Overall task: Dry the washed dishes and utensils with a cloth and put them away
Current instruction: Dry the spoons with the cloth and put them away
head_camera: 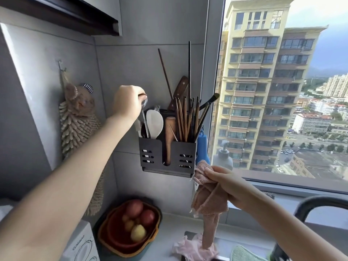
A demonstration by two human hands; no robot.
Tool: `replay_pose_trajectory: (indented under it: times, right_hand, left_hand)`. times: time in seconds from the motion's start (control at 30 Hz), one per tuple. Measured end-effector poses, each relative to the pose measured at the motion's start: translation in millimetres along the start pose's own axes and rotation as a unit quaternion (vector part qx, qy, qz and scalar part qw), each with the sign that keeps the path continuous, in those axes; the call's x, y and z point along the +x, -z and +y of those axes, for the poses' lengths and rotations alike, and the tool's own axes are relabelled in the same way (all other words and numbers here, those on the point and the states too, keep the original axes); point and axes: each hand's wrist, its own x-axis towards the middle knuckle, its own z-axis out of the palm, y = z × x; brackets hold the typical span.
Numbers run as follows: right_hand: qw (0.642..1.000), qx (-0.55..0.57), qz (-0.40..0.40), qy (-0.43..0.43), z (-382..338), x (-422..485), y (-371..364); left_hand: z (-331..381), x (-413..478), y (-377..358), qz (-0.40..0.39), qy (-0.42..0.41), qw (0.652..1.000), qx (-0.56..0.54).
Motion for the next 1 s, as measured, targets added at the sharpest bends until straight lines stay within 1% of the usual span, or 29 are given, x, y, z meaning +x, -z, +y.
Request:
replay_pose_trajectory:
  times: [0.03, 0.17, 0.2, 0.3, 0.37, 0.4, 0.43, 0.5, 0.57, 0.63, 0.73, 0.8, 0.87, 1.0]
  right_hand:
    - [1.000, -0.004, 0.001, 0.000, 1, 0, 0]
    - [1.000, 0.012, 0.000, -0.004, 7, -3, 3]
    - [1.000, 0.019, 0.001, -0.003, 8, -5, 4]
    - [0.999, 0.031, 0.017, 0.005, 11, -16, 9]
    - [0.998, 0.047, 0.028, 0.009, 13, -27, 14]
    - [0.998, 0.057, 0.033, 0.010, 15, -34, 17]
    - [0.997, 0.067, 0.039, 0.013, 17, -43, 22]
    - [0.995, 0.078, 0.051, 0.020, 25, -66, 33]
    - [0.995, 0.066, 0.063, 0.029, 35, -95, 48]
    - [0.995, 0.036, 0.081, 0.034, 47, -127, 66]
    - [0.990, 0.014, 0.130, 0.043, 67, -180, 95]
    - [0.984, 0.030, 0.168, 0.046, 82, -216, 117]
    - [0.977, 0.041, 0.207, 0.041, 97, -255, 143]
    - [0.951, 0.044, 0.303, 0.034, 127, -334, 205]
  left_hand:
    - [-2, 2, -4, -0.022, 0.006, 1.000, 0.000]
    - [-10, -6, -25, -0.166, 0.065, 0.983, 0.044]
    - [-12, -11, -30, -0.179, 0.080, 0.979, 0.052]
    - [-12, -20, -37, -0.160, 0.093, 0.979, 0.083]
    - [-6, -25, -34, -0.123, 0.093, 0.980, 0.124]
    - [1, -30, -30, -0.095, 0.096, 0.983, 0.128]
    - [10, -37, -26, -0.063, 0.091, 0.987, 0.115]
    - [39, -62, -20, -0.010, 0.052, 0.997, 0.060]
    - [76, -96, -18, -0.003, -0.004, 1.000, 0.004]
    - [117, -132, -19, -0.035, -0.049, 0.997, -0.054]
    - [181, -179, -26, -0.115, -0.079, 0.978, -0.153]
    - [225, -206, -32, -0.162, -0.088, 0.960, -0.212]
    - [270, -230, -40, -0.192, -0.109, 0.941, -0.256]
    - [366, -273, -61, -0.277, -0.147, 0.887, -0.340]
